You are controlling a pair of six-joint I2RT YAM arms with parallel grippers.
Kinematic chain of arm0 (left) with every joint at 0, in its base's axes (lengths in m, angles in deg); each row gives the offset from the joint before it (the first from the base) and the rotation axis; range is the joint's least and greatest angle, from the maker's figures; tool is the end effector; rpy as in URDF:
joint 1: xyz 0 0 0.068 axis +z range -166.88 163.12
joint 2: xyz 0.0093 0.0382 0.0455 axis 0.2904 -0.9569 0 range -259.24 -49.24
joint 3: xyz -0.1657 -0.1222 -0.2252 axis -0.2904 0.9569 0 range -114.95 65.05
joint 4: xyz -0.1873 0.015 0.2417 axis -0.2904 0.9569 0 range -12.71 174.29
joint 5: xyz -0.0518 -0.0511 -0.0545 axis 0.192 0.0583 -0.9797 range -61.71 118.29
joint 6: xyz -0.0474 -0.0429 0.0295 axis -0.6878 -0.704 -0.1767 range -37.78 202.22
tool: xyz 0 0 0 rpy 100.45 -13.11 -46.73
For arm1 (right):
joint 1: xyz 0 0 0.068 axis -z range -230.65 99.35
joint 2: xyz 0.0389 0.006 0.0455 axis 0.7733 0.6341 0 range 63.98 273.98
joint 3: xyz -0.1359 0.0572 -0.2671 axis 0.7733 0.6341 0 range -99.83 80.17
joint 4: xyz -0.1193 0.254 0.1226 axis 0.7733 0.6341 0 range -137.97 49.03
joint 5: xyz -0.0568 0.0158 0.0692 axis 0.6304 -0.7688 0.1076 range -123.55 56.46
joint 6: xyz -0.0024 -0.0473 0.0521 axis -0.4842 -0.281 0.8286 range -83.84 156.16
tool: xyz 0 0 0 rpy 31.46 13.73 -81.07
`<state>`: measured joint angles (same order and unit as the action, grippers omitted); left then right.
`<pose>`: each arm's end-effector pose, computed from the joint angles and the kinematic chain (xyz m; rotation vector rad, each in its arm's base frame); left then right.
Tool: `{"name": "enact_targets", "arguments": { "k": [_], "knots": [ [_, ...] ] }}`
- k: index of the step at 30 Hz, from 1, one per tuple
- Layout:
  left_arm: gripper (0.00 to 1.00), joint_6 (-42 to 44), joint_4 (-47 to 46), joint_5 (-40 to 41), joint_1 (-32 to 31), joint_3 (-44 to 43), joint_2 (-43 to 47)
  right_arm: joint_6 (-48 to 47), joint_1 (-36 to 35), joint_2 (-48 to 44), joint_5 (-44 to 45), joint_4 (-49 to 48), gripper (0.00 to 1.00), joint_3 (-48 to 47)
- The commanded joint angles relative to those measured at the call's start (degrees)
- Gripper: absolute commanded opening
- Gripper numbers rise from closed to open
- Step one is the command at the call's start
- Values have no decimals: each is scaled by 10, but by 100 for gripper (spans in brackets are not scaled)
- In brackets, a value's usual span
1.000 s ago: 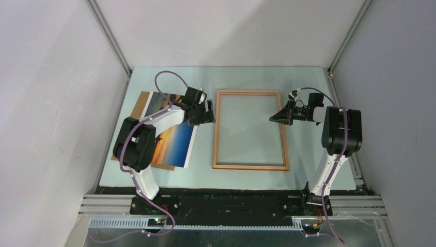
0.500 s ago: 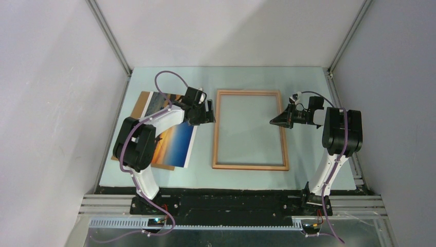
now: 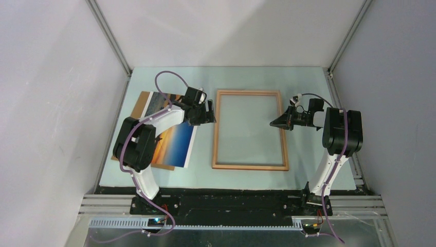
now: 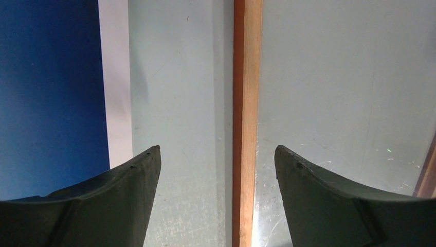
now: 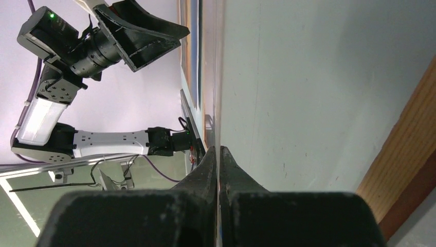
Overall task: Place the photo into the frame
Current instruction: Place the photo frame item in the photo frame.
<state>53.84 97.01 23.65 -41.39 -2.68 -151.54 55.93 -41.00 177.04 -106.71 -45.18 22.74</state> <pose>0.3935 -0.1846 0.1808 -0.0536 2.5797 -0.4636 0.4021 -0.0124 0.1023 0.1118 2.2440 1.6806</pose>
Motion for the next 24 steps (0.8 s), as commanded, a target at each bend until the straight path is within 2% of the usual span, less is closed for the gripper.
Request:
{"name": "enact_targets", "arguments": {
  "k": [1, 24],
  "knots": [
    [86, 8, -18, -1, 2, -12, 35, 0, 4, -16, 2, -22, 0, 4],
    [86, 10, -19, -2, 2, -12, 37, -6, 1, -12, 9, -12, 0, 4]
  ]
}}
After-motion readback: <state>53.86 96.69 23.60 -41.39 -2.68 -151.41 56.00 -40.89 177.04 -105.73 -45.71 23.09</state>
